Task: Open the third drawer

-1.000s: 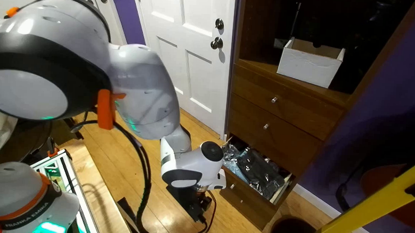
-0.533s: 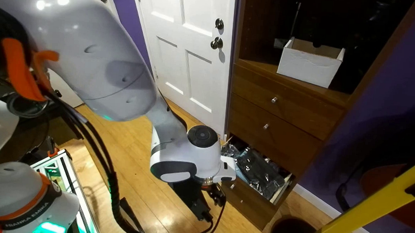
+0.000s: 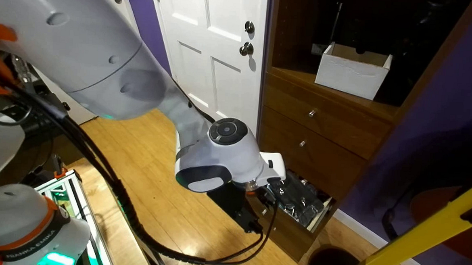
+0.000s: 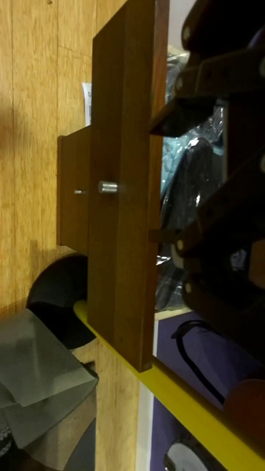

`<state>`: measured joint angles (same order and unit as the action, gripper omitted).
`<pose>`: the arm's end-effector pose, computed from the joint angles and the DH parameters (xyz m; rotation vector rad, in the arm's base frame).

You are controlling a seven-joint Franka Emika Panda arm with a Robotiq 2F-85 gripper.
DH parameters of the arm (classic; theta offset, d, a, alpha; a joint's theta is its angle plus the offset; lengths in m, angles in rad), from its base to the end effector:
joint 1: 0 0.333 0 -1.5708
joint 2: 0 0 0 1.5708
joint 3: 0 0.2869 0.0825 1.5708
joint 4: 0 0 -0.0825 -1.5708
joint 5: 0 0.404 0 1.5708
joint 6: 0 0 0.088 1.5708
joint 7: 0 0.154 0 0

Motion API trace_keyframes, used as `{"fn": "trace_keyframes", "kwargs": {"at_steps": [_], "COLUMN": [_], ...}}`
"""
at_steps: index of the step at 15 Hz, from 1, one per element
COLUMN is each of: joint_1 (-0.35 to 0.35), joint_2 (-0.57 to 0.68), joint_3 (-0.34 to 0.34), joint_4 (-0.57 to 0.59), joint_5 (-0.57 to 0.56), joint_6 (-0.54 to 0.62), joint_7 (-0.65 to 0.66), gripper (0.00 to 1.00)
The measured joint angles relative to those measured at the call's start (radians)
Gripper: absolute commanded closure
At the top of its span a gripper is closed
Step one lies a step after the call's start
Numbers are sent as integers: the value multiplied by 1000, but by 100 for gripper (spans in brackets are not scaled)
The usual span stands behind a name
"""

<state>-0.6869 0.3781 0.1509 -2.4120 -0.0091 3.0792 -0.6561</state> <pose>0.4585 -0.2628 0.0982 2.9875 0.1651 0.4098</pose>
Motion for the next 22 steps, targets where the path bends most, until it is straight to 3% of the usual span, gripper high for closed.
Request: {"fn": "trace_keyframes", "kwargs": {"at_steps": [5, 9, 22], "joint_1": [-129, -192, -177], "joint_2": [33, 100, 240], "joint_3": [180, 250, 226], "joint_4": [46, 95, 209], "joint_5": [11, 6, -5], "joint_6": [0, -22, -105], "joint_7": [-84, -136, -151], "gripper": [99, 100, 100]}}
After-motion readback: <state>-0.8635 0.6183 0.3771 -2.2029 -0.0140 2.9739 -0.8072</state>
